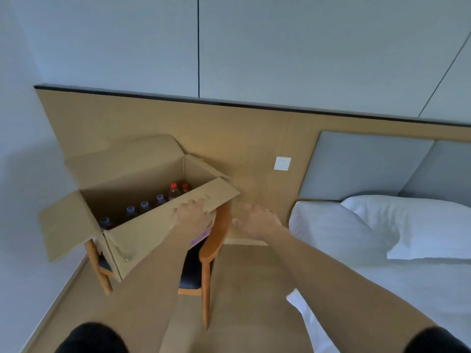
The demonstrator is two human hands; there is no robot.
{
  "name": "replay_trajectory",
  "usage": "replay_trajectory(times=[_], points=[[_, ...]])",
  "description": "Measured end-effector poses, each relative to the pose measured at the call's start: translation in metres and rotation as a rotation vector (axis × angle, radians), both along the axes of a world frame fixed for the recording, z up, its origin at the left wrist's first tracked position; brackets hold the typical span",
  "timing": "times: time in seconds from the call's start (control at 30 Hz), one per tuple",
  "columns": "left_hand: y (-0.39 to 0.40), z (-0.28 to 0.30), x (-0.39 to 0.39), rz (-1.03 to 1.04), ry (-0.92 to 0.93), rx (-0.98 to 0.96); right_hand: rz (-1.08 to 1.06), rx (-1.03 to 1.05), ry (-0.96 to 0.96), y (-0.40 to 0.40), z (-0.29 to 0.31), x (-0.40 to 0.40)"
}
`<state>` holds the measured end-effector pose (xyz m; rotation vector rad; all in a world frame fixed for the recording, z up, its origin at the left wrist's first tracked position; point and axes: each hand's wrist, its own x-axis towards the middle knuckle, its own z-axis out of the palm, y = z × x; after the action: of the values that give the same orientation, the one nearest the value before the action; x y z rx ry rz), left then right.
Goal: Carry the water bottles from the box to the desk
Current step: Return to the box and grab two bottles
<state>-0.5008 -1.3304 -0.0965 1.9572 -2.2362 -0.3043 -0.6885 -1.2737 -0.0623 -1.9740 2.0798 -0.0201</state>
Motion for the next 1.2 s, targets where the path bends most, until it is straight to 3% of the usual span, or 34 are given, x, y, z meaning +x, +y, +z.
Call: replay_trajectory(times=[0.27,0.6,1.2], points=[[-0.132,0.019,0.021,-0.018,0.042,0.001,-0.03,-0.024,0.007,-0.141,0.024,0.007],[-0.21,-0.024,0.072,0.091,0.091,0.12,0.05,0.023,0.056,-0.236,-0.003,0.043],[-0.289,-0.086,0.154,0.397,-0.015,0.267,0.528,0.199,-0.007,-0.431,-0.093,0.119]])
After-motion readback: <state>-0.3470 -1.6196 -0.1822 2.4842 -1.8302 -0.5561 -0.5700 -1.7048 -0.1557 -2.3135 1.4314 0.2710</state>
